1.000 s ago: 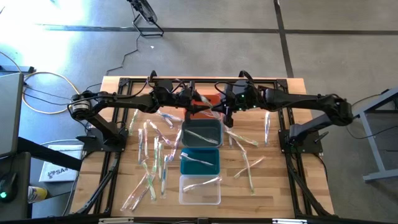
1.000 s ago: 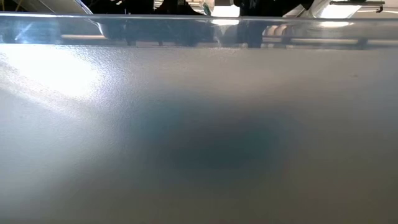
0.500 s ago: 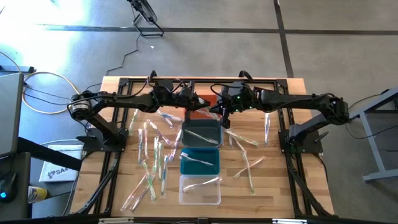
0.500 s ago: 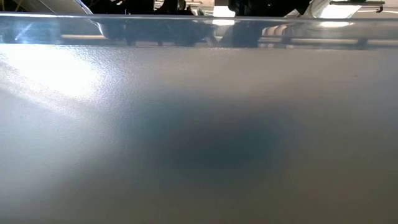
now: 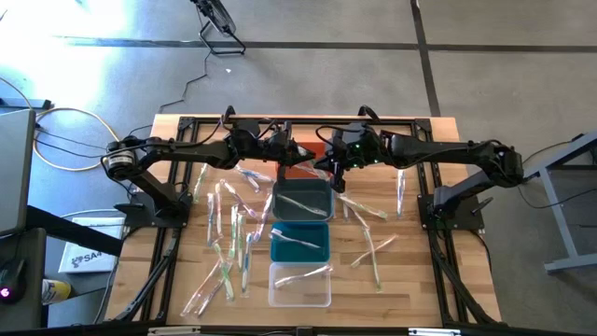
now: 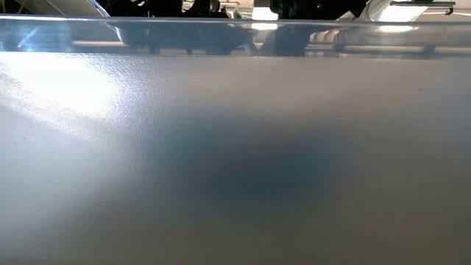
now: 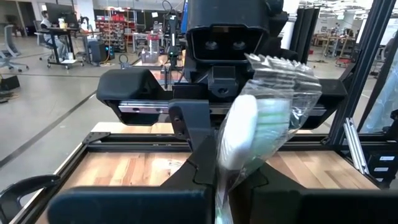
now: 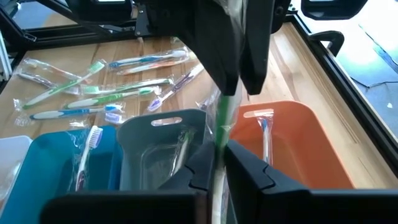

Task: Pick & Place Toothbrushes
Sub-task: Put the green toothbrush into the green bin

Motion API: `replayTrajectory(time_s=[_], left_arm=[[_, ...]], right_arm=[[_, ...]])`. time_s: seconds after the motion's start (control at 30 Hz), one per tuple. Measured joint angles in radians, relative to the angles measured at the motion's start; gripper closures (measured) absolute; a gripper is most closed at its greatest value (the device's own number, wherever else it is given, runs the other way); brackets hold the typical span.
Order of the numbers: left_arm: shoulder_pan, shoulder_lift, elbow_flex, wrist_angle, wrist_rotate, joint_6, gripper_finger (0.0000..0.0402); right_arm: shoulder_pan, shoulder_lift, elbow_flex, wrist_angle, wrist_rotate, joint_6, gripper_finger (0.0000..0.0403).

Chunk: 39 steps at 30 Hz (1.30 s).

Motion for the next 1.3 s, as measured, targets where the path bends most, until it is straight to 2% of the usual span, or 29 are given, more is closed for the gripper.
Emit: replayTrajectory(time_s=[0.47,0.83,1.13,1.3], left_arm=[[0.0,0.0,0.0,-0.008,0.002,0.005,0.0394],[0.0,0.0,-0.001,-0.005,0.031,0.005,0.0394],[0.0,0.0,-0.001,-0.005,0.032,0.003,0.0394],[0.0,0.0,-0.001,-0.042,0.101,-0.003,0.0394]], right_arm=[[0.0,-0.003,0.0,0.002,0.004,0.034,0.0366],[-0.001,-0.1,0.0,-0.059,0.014,0.061,0.0365],[0.0,-0.186,0.0,-0.219,0.198,0.06,0.0315],[-0.001,-0.248,0.0,-0.405,0.31,0.072,0.0306]])
